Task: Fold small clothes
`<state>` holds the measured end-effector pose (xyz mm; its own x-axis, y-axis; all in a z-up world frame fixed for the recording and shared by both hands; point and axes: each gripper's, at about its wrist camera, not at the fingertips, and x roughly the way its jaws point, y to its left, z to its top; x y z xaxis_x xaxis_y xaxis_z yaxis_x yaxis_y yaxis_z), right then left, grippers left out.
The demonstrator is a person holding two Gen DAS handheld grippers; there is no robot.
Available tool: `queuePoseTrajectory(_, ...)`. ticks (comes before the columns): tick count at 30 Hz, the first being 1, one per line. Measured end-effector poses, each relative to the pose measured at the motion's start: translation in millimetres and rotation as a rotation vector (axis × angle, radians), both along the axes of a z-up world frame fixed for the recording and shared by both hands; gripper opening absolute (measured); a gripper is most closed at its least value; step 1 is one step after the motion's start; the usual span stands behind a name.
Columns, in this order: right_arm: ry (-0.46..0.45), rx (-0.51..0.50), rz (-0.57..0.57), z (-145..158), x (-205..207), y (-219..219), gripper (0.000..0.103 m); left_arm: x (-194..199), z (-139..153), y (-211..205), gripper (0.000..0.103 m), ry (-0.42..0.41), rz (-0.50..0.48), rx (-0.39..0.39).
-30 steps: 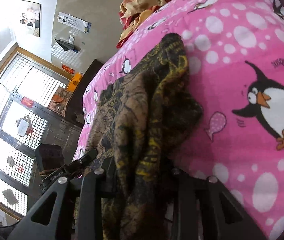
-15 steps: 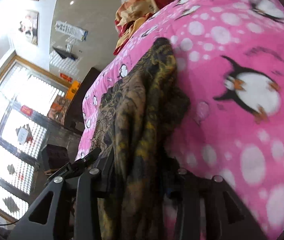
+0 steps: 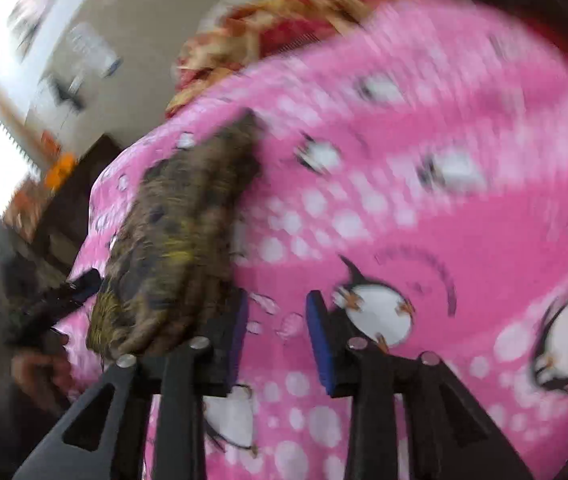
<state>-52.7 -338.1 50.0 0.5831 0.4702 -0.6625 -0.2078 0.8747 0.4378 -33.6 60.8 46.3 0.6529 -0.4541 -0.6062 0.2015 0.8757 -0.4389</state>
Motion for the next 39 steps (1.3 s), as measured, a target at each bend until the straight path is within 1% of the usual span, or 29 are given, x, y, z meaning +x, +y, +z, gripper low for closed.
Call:
queuePoseTrajectory(2,-0.103,-0.060,0.069,26,-11,23,0.026,-22,16,-21,0.043,-0.078,-0.046,0.030)
queuePoseTrajectory(3,-0.131,-0.090,0.105,36,-13,36,0.025,-30,21,-32,0.043,-0.109,-0.073,0.040)
queuePoseTrajectory(4,-0.152,-0.122,0.144,43,-14,52,0.025,-35,20,-43,0.040,-0.120,-0.096,0.050)
queuePoseTrajectory(5,-0.162,-0.147,0.204,47,-14,69,0.025,-36,15,-50,0.037,-0.106,-0.112,0.060)
queuePoseTrajectory(6,-0.159,-0.180,0.238,45,-14,83,0.024,-34,6,-55,0.027,-0.076,-0.127,0.074)
queuePoseTrajectory(7,-0.147,-0.234,0.252,40,-14,91,0.024,-30,-9,-60,0.020,-0.022,-0.133,0.103)
queuePoseTrajectory(8,-0.088,-0.306,0.260,25,-9,99,0.024,-29,-22,-63,0.019,0.006,-0.131,0.120)
queuePoseTrajectory(9,-0.030,-0.336,0.263,10,-6,101,0.024,-32,-26,-61,0.019,-0.021,-0.130,0.096)
queuePoseTrajectory(10,0.037,-0.362,0.252,-7,-1,100,0.024,-33,-25,-59,0.019,-0.018,-0.130,0.082)
queuePoseTrajectory(11,-0.012,-0.327,0.233,-11,-7,93,0.024,-32,-23,-58,0.019,-0.009,-0.129,0.076)
queuePoseTrajectory(14,-0.036,-0.330,0.230,-11,-14,90,0.025,-34,-24,-56,0.019,-0.016,-0.129,0.070)
queuePoseTrajectory(15,-0.043,-0.340,0.229,-11,-14,92,0.026,-35,-23,-57,0.022,-0.019,-0.129,0.077)
queuePoseTrajectory(16,-0.053,-0.354,0.231,-11,-18,93,0.026,-35,-22,-59,0.030,-0.024,-0.136,0.082)
queuePoseTrajectory(17,-0.071,-0.369,0.231,-12,-21,94,0.026,-36,-21,-62,0.035,-0.032,-0.152,0.077)
queuePoseTrajectory(19,-0.093,-0.369,0.226,-13,-28,94,0.026,-33,-18,-72,0.060,-0.041,-0.190,0.068)
queuePoseTrajectory(22,-0.116,-0.343,0.222,-15,-31,89,0.027,-30,-19,-83,0.074,-0.042,-0.223,0.107)
queuePoseTrajectory(23,-0.121,-0.332,0.222,-15,-31,87,0.027,-30,-18,-87,0.076,-0.042,-0.230,0.118)
queuePoseTrajectory(24,-0.125,-0.324,0.221,-15,-29,88,0.027,-30,-18,-89,0.082,-0.041,-0.234,0.119)
queuePoseTrajectory(27,-0.130,-0.314,0.219,-16,-24,89,0.027,-27,-18,-93,0.086,-0.030,-0.226,0.119)
queuePoseTrajectory(29,-0.128,-0.311,0.219,-16,-24,88,0.027,-25,-18,-92,0.087,-0.014,-0.203,0.091)
queuePoseTrajectory(30,-0.127,-0.307,0.219,-16,-24,88,0.027,-23,-17,-90,0.087,0.003,-0.186,0.071)
queuePoseTrajectory(32,-0.126,-0.302,0.219,-16,-25,88,0.027,-19,-12,-92,0.087,0.046,-0.175,0.074)
queuePoseTrajectory(33,-0.126,-0.302,0.218,-16,-25,88,0.027,-20,-9,-94,0.085,0.057,-0.159,0.097)
queuePoseTrajectory(34,-0.127,-0.303,0.218,-16,-25,88,0.027,-22,-4,-98,0.082,0.068,-0.121,0.149)
queuePoseTrajectory(37,-0.132,-0.309,0.216,-16,-26,89,0.027,-31,7,-106,0.082,0.072,-0.039,0.253)
queuePoseTrajectory(39,-0.131,-0.306,0.217,-16,-25,88,0.027,-36,13,-108,0.082,0.075,-0.009,0.265)
